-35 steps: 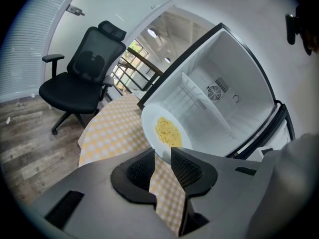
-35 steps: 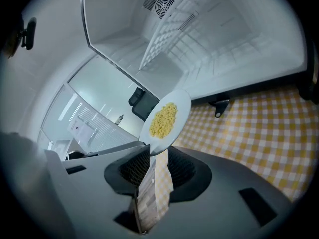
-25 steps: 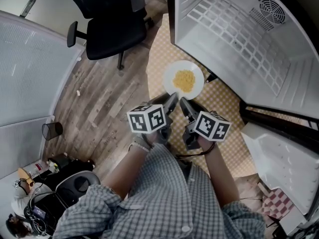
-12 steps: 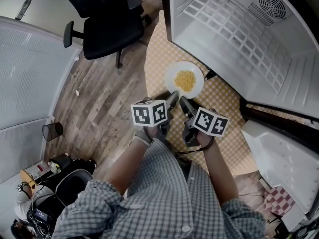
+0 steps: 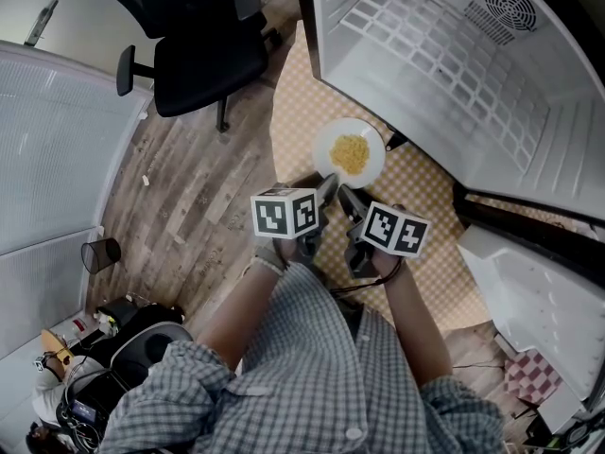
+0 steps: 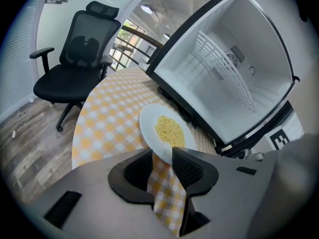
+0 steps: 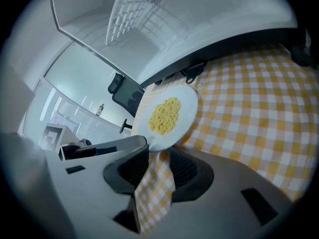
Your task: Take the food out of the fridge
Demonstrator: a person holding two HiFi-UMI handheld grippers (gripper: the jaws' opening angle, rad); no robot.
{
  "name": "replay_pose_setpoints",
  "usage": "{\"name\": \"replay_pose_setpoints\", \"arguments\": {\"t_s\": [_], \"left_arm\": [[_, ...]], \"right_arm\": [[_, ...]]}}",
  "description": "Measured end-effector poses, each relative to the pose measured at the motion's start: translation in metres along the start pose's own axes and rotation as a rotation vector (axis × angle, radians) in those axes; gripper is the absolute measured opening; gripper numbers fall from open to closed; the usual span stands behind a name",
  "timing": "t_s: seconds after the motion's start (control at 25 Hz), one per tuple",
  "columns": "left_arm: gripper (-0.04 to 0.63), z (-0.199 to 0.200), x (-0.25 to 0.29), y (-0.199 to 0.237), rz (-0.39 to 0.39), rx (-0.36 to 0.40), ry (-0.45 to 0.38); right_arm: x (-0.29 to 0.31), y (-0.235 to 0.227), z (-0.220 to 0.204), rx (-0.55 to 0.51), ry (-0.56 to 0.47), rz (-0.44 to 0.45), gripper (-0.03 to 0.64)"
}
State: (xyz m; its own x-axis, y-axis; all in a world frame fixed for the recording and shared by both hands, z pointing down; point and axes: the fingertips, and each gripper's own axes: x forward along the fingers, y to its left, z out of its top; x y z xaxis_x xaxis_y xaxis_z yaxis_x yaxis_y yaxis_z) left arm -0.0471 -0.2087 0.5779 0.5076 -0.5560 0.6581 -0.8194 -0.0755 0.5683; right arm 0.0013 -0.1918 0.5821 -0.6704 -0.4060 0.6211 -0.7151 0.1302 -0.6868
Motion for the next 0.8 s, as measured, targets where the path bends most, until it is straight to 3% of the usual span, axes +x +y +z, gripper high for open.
{"name": "replay_pose_setpoints", "arguments": {"t_s": [0.28,0.6,0.8], "left_arm": [[0.122,0.005,-0.004,0.001,0.012,0.092,0.019],[0.199,-0.013,-0.012,0.011,0.042,0.200,0.111],[0.193,-0.008,-0.031,0.013,0.085,0.283,0.072]], "right_arm": [[0.000,0.008,-0.007,-0.137,0.056,0.005,0.126],[-0.011,0.004,-0.015,-0.161,0.058,-0.024,0.127],[-0.030,0.008,-0.012,-0.200,0.027,-0.031,0.126]]}}
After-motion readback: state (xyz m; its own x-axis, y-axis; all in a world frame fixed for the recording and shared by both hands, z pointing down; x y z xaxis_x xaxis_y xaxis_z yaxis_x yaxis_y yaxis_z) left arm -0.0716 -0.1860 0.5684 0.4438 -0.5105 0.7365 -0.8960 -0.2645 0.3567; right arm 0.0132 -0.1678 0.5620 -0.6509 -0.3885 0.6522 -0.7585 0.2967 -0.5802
